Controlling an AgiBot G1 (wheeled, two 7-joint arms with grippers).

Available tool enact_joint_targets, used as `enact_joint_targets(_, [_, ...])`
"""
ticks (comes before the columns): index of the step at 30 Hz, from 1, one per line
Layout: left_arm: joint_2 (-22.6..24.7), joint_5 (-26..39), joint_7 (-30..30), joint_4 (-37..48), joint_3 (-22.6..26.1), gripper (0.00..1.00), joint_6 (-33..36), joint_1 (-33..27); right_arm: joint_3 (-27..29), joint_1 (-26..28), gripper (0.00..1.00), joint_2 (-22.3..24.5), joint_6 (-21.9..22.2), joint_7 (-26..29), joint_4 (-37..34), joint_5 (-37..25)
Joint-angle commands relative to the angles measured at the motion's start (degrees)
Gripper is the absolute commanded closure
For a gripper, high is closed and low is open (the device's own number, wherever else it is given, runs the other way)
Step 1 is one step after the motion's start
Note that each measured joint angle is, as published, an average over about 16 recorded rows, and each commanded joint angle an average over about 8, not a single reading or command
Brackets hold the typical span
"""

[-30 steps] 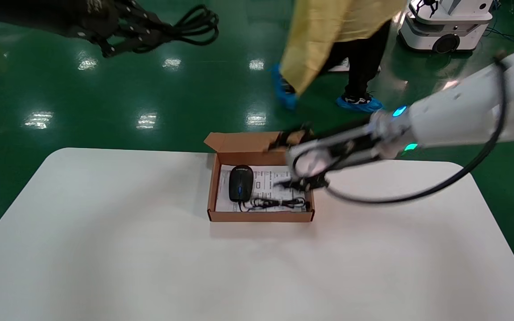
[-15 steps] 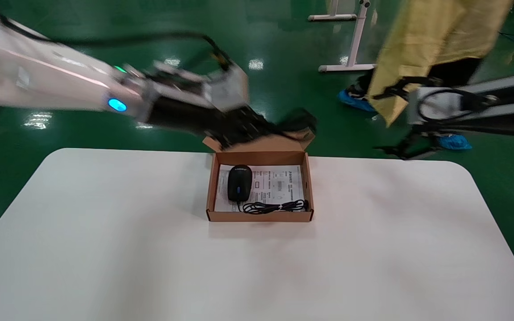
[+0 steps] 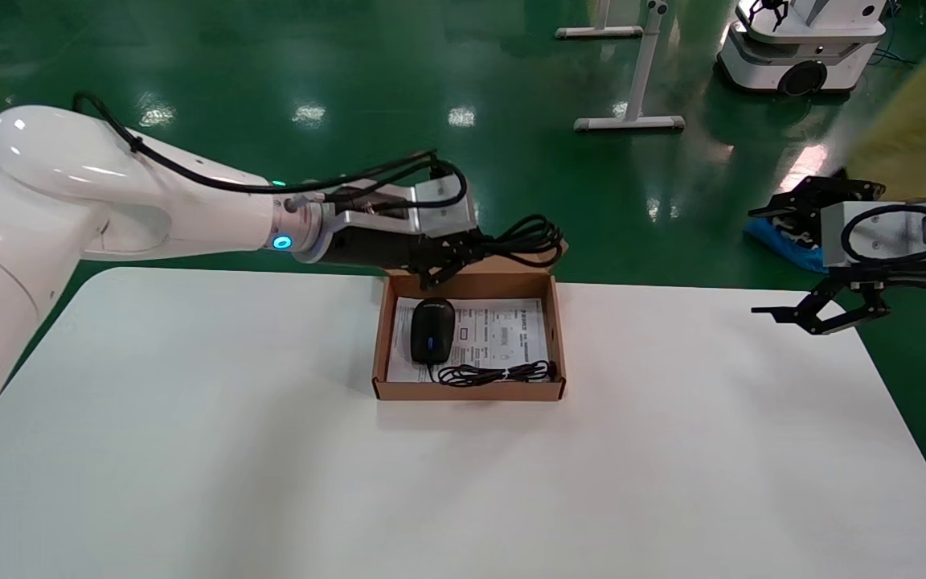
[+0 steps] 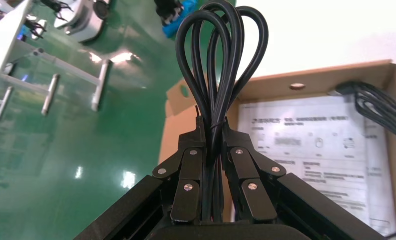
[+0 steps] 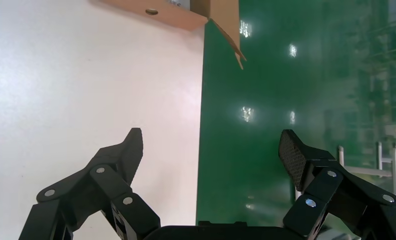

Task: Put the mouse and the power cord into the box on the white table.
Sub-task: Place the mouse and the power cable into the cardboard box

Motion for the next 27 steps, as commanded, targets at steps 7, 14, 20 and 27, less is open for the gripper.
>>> enact_joint_targets(7, [-0.6,0.9,-1.6,-0.8,2.4,1.00,3.3,0.3,0.0,0.2,0.00,-0.1,-0.8,0.3,0.0,0.1])
enact_joint_targets(14, [-0.7,1.5,-1.4,0.8,3.7,0.86,8.1,-0.5,0.1,0.4,0.00,-0.4,-1.2,0.5,0.0,0.1])
enact_joint_targets(20, [-0.6,2.3,-0.2,1.1,4.8,0.11,9.9,-0.8,0.4,0.4,0.00,-0.4,-1.6,0.7,-0.2,0.6])
enact_joint_targets(27, [-0.5,2.8,0.1,1.1,5.1,0.00,10.3,-0.8,0.5,0.3,0.00,-0.3,-1.7,0.7,-0.3,0.7])
